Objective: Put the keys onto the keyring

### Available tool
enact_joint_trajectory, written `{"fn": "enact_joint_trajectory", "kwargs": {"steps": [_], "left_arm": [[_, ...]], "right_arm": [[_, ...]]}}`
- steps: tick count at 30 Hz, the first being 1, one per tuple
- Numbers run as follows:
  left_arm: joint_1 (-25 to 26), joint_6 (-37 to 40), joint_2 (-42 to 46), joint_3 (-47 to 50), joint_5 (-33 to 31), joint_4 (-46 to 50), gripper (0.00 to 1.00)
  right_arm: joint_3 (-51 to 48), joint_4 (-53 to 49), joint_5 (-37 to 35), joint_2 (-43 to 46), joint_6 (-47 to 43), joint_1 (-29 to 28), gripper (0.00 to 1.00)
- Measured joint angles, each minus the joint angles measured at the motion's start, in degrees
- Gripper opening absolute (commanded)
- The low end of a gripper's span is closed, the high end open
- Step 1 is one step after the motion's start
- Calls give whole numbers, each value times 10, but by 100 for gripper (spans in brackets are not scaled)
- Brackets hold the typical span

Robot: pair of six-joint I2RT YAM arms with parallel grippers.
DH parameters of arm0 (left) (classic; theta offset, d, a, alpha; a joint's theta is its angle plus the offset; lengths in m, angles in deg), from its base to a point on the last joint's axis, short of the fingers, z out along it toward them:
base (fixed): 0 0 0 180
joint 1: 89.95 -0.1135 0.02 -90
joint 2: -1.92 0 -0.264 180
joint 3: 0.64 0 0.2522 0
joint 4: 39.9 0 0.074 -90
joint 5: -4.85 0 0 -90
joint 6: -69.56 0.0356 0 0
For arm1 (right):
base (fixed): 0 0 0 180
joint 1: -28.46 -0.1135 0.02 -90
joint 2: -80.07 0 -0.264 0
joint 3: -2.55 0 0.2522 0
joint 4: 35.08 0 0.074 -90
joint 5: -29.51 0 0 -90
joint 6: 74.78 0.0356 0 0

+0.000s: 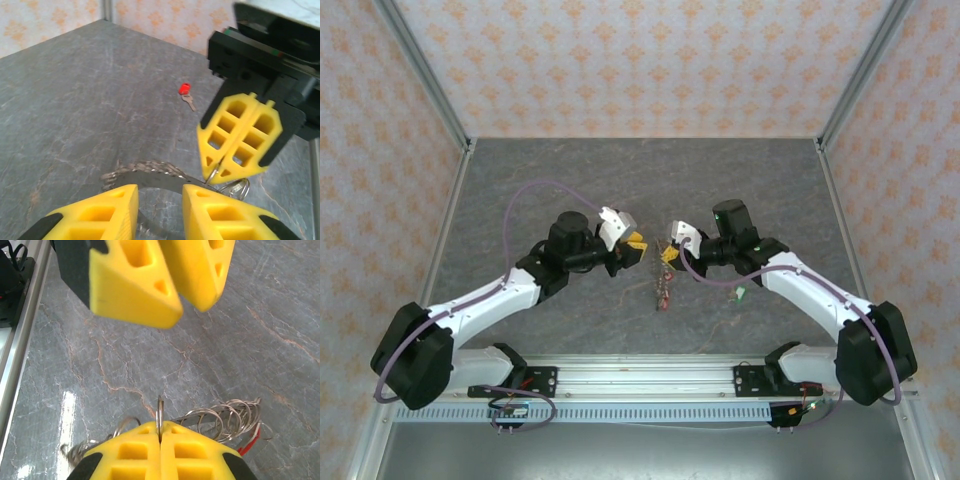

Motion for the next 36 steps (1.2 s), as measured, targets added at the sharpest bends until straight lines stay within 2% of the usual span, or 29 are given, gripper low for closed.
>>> {"fn": "enact_joint_trajectory", "kwargs": {"steps": [17, 24, 27, 34, 36], "left_arm": [[1, 71, -48, -21, 100, 35, 29], [1, 84, -50, -24, 107, 39, 25], [1, 90, -54, -28, 110, 41, 21], [1, 99, -70, -36, 120, 47, 21], [1, 99, -72, -36, 120, 48, 18]], "right_arm": [[0, 39, 57, -30, 4, 12, 0], [0, 41, 75, -34, 6, 13, 0], [0, 41, 83, -37, 7, 15, 0], [0, 43, 98, -39, 13, 16, 0], [0, 44, 103, -40, 15, 16, 0]]}}
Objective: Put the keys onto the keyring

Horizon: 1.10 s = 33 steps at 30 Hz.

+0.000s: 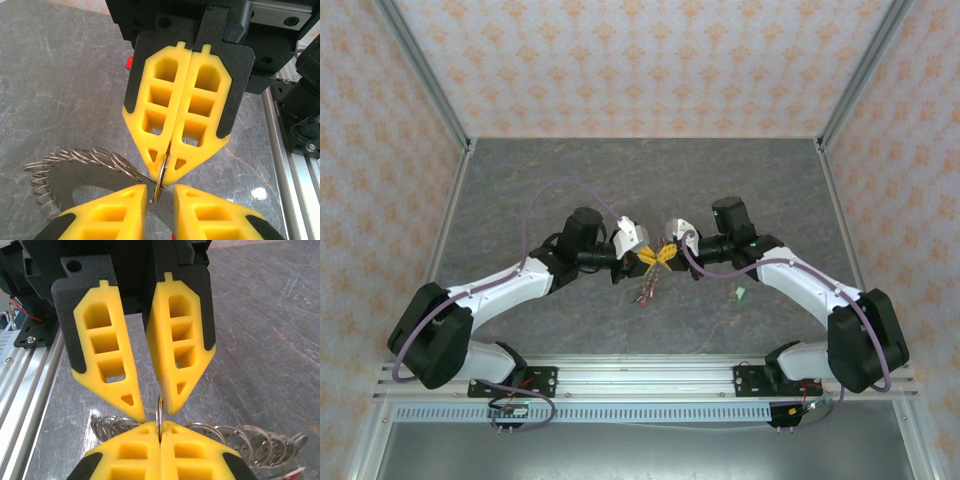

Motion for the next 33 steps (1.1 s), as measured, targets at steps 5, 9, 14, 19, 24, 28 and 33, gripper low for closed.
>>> {"fn": "enact_joint_trajectory", "kwargs": {"steps": [5, 9, 14, 19, 24, 28, 33], "left_arm": [[0, 7, -4, -5, 2, 4, 9], [0, 9, -5, -9, 3, 7, 11], [0, 9, -5, -9, 3, 11, 14], [0, 9, -7, -12, 3, 17, 16], [0, 9, -11, -16, 2, 19, 15], [0, 9, -13, -19, 2, 23, 12], [0, 12, -17, -31, 3, 40, 0]], "right_arm": [[0, 0, 4, 0, 0, 2, 0], [3, -2, 7, -2, 0, 4, 0], [10, -9, 14, -11, 0, 4, 0], [15, -15, 21, -20, 0, 4, 0], [24, -29, 21, -24, -2, 5, 0], [32, -45, 21, -27, -3, 6, 0], [42, -62, 12, -30, -5, 7, 4]]}}
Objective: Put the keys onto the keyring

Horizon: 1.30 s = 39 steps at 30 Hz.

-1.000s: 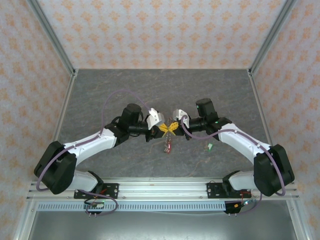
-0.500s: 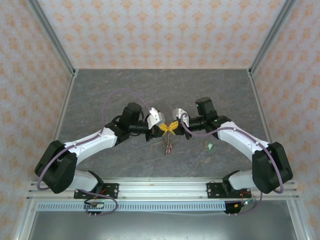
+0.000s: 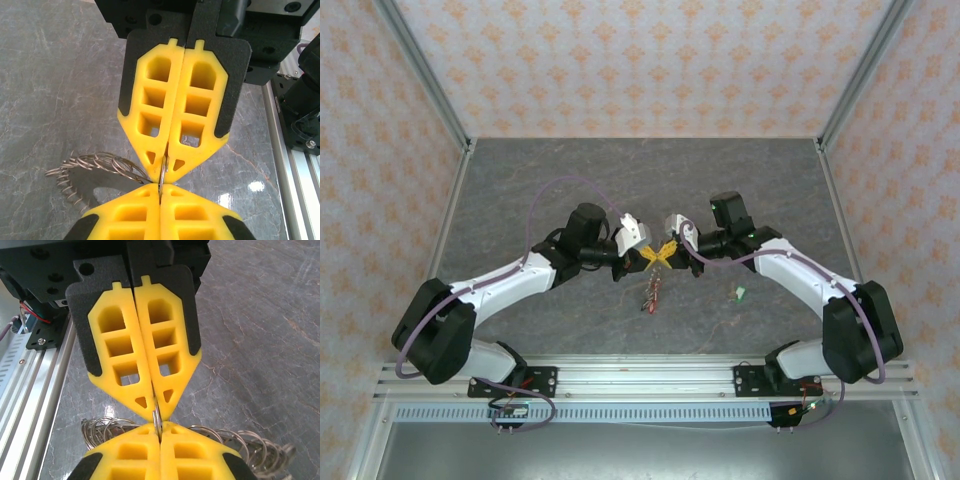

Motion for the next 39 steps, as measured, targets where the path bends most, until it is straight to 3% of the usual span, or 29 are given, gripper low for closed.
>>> {"fn": "enact_joint_trajectory", "kwargs": {"steps": [10, 16, 19, 23, 27, 30, 33, 39], "left_arm": [[4, -3, -5, -5, -2, 4, 0], [7, -13, -4, 3, -16, -11, 0], [7, -22, 2, 14, -25, -21, 0], [7, -43, 22, 41, -41, -45, 0], [7, -66, 40, 67, -55, -77, 0], [7, -85, 45, 83, -65, -104, 0], [7, -100, 50, 101, -70, -125, 0], [7, -119, 61, 110, -81, -132, 0]], "right_arm": [[3, -23, -37, 20, -2, -3, 20], [-58, 36, -96, 130, 53, -4, 22], [-111, 103, -170, 195, 130, -5, 23], [-146, 143, -349, 256, 283, -6, 23], [-94, 57, -544, 253, 448, -5, 25], [-43, -40, -642, 223, 557, -1, 26], [-33, -124, -680, 192, 642, 10, 26], [-71, -221, -651, 150, 754, 25, 25]]}}
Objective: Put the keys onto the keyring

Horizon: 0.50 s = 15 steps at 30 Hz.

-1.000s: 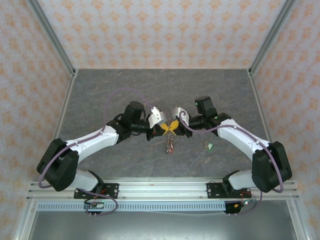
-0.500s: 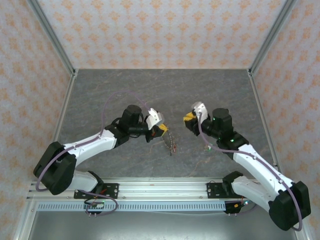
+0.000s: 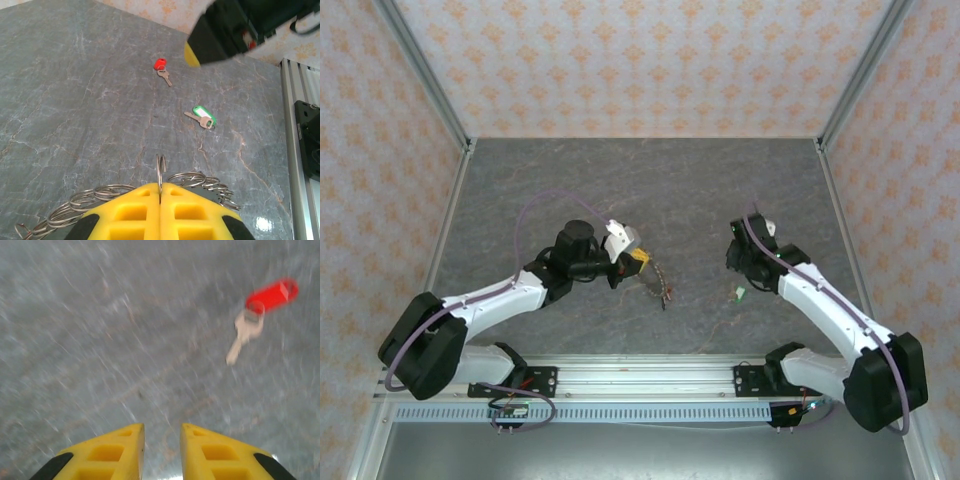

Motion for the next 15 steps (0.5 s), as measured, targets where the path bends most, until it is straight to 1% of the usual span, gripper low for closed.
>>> {"fn": "enact_joint_trajectory", "kwargs": {"steps": [4, 8, 12, 15], "left_arm": [[0, -5, 12, 0, 0, 0, 0], [0, -6, 16, 0, -1, 0, 0], [0, -6, 17, 0, -2, 0, 0], [0, -6, 17, 0, -1, 0, 0]], "right_arm": [[-34, -18, 45, -16, 31, 0, 25], [-36, -32, 75, -65, 36, 0, 25], [-35, -45, 84, -116, 36, -4, 25], [-31, -52, 83, -136, 36, -14, 25]]}}
